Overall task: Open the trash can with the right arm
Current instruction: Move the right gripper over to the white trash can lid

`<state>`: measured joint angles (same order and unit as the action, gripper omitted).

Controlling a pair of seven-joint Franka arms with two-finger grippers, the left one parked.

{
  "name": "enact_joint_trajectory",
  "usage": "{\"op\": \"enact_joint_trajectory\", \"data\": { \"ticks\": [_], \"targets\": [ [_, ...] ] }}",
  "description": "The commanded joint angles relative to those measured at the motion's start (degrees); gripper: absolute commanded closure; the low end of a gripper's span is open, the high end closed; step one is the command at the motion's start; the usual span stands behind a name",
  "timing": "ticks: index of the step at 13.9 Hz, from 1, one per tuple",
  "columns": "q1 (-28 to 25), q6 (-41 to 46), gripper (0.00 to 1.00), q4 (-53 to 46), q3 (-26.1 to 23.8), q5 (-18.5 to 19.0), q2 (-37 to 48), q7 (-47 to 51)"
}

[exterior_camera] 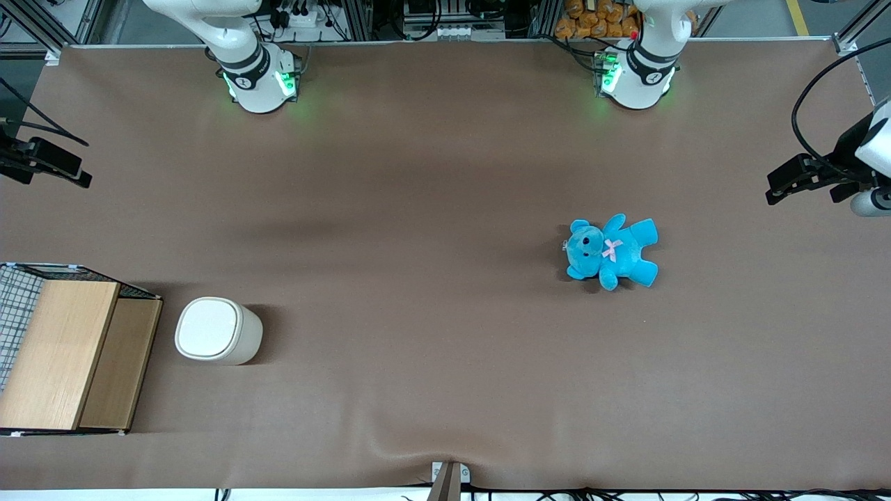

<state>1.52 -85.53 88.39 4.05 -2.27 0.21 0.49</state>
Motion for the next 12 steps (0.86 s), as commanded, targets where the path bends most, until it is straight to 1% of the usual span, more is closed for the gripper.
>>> {"op": "enact_joint_trajectory", "data": {
  "ticks": [1, 4, 8, 12],
  "targets": [
    [0.06, 0.98, 0.00, -1.21, -0.19, 0.42, -0.56, 0.92],
    [0.24, 0.98, 0.00, -1.21, -0.19, 0.42, -0.74, 0.83],
    [-0.38, 0.11, 0.00, 1.43, -0.36, 0.16, -1.26, 0.92],
    [-1.26, -4.62, 0.00, 1.43, -0.54, 0.16, -6.78, 1.01]
  ]
}}
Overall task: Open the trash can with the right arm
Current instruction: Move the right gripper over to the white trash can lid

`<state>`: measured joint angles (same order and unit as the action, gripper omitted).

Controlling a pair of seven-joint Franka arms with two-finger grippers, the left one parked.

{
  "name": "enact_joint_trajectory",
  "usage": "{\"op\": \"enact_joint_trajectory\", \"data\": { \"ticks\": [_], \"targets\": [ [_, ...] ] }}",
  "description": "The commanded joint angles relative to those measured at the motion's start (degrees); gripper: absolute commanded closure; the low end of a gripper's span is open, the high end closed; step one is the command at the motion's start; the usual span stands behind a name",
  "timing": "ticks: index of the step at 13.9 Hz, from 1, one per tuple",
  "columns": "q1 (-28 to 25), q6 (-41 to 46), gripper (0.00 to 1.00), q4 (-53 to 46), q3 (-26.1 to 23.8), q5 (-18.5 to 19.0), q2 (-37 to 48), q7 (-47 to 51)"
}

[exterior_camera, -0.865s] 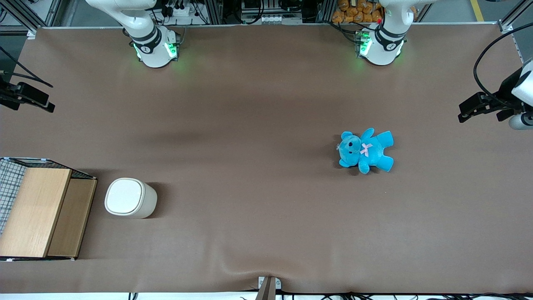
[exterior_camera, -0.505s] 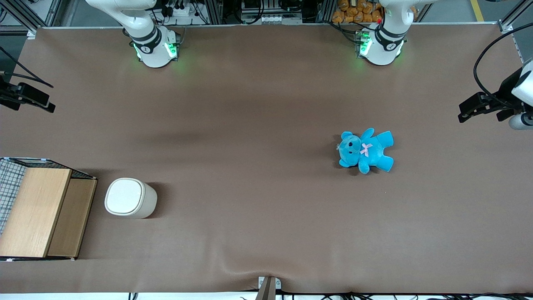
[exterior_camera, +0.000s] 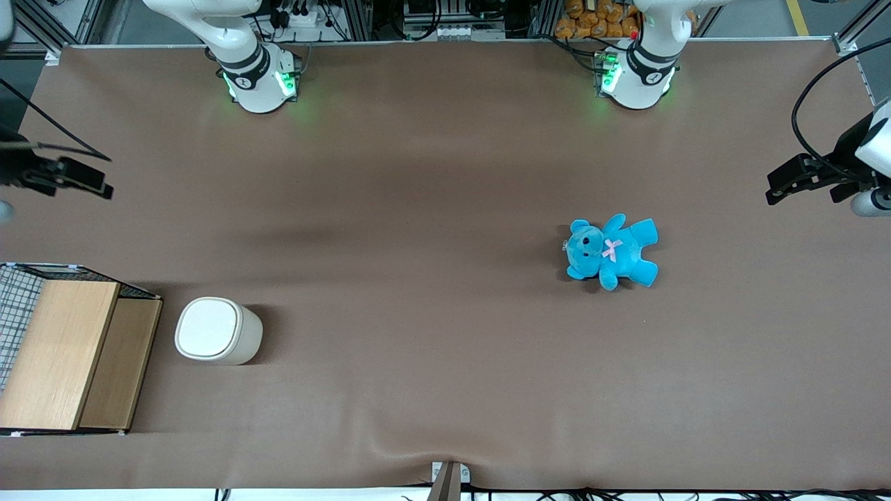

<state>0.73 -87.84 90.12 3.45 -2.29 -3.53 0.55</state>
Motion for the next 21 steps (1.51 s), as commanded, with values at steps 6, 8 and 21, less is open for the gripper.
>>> {"op": "enact_joint_trajectory", "data": {
  "ticks": [6, 8, 21],
  "targets": [
    [-1.26, -12.07, 0.74, -1.34, -0.03, 0.00, -11.92, 1.12],
    [-1.43, -12.79, 0.95, -2.48, 0.06, 0.26, -15.26, 1.21],
    [-2.66, -22.09, 1.00, -12.33, -0.11, 0.09, -32.32, 2.96]
  ]
}}
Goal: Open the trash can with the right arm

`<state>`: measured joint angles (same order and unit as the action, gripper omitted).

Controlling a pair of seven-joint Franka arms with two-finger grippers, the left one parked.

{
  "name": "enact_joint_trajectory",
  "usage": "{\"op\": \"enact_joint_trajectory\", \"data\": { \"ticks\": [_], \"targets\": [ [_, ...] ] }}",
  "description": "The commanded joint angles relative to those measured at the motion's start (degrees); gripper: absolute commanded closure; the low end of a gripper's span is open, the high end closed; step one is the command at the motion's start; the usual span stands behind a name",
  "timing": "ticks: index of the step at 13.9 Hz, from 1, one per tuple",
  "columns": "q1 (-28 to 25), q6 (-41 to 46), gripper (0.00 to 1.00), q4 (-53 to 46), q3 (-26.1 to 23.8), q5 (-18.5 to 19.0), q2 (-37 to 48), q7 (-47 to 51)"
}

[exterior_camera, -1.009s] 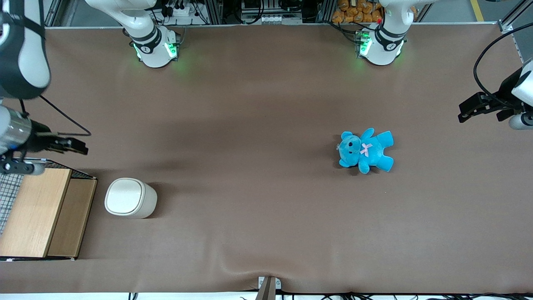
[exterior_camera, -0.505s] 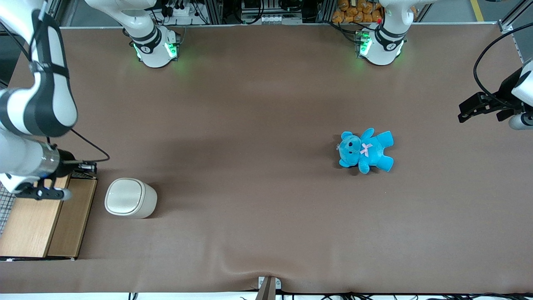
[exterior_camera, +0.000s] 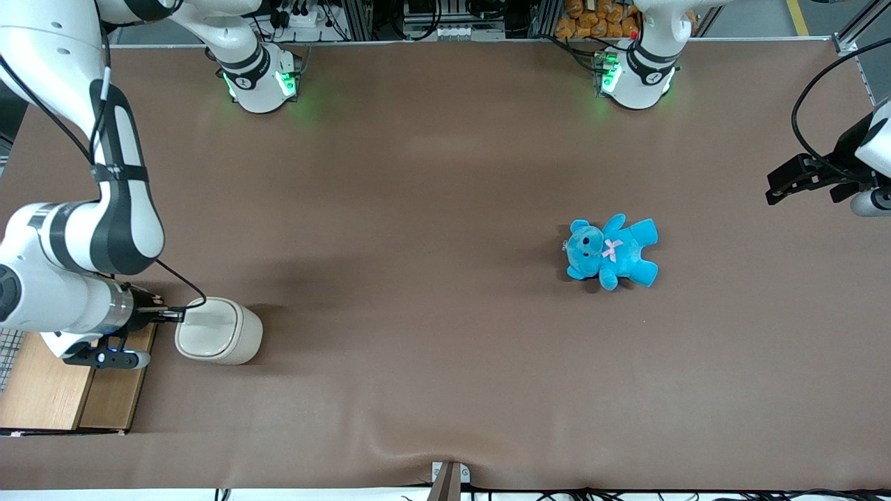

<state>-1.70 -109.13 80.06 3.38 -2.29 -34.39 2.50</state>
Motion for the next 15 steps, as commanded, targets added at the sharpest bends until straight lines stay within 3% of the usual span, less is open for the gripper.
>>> {"op": "enact_joint_trajectory", "data": {
  "ticks": [1, 6, 15],
  "targets": [
    [-0.41, -1.87, 1.00, -2.27, -0.04, 0.09, -1.99, 1.19],
    [-1.02, -3.55, 1.00, -2.19, -0.21, -4.12, -3.58, 2.06],
    [-1.03, -7.15, 1.00, -1.75, -0.21, -3.78, -3.84, 2.34]
  ]
}}
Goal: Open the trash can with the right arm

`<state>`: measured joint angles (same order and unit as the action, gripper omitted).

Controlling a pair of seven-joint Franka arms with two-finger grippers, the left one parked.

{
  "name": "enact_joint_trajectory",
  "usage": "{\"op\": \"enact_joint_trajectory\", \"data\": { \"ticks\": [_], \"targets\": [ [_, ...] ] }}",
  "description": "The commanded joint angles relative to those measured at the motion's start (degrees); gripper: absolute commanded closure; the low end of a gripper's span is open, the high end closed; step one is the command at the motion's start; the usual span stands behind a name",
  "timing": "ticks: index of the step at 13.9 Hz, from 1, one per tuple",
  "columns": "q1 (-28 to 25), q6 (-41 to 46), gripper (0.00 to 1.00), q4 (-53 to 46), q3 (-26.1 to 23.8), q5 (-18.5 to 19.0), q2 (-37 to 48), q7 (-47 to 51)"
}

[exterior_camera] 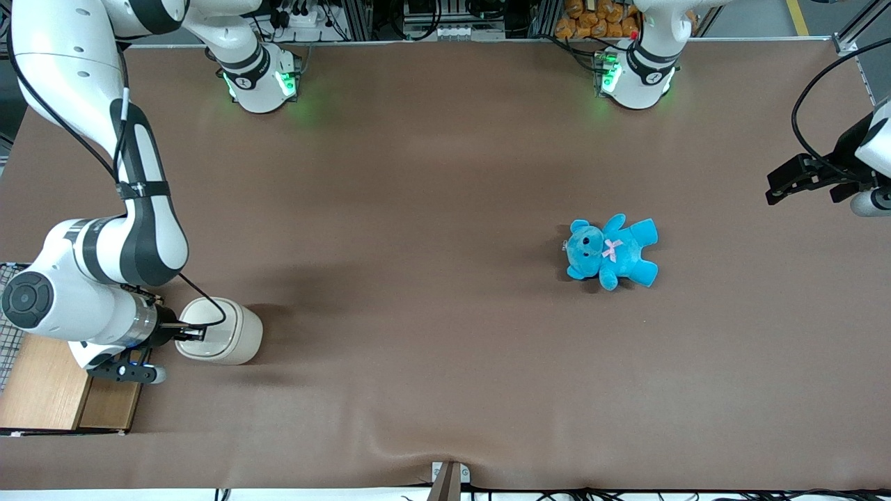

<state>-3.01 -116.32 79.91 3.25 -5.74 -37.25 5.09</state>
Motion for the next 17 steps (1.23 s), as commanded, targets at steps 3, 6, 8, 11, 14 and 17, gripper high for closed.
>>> {"op": "enact_joint_trajectory", "data": {
  "ticks": [3, 6, 8, 11, 14, 17],
  "targets": [
    [0.29, 0.04, 1.00, -0.99, -0.08, -0.32, -0.98, -0.87],
    [0.29, -0.14, 1.00, 0.16, -0.08, -0.41, -0.98, -0.87],
    [0.29, -0.84, 1.00, 0.42, -0.08, -0.41, -0.98, -0.96],
    [0.20, -4.78, 1.00, 3.31, -0.08, -0.41, -0.98, -0.96],
    [0.20, -5.41, 1.00, 3.59, -0.08, -0.50, -0.98, -0.96],
    [0.20, -4.71, 1.00, 2.80, -0.08, -0.50, -0.72, -0.96]
  ]
}}
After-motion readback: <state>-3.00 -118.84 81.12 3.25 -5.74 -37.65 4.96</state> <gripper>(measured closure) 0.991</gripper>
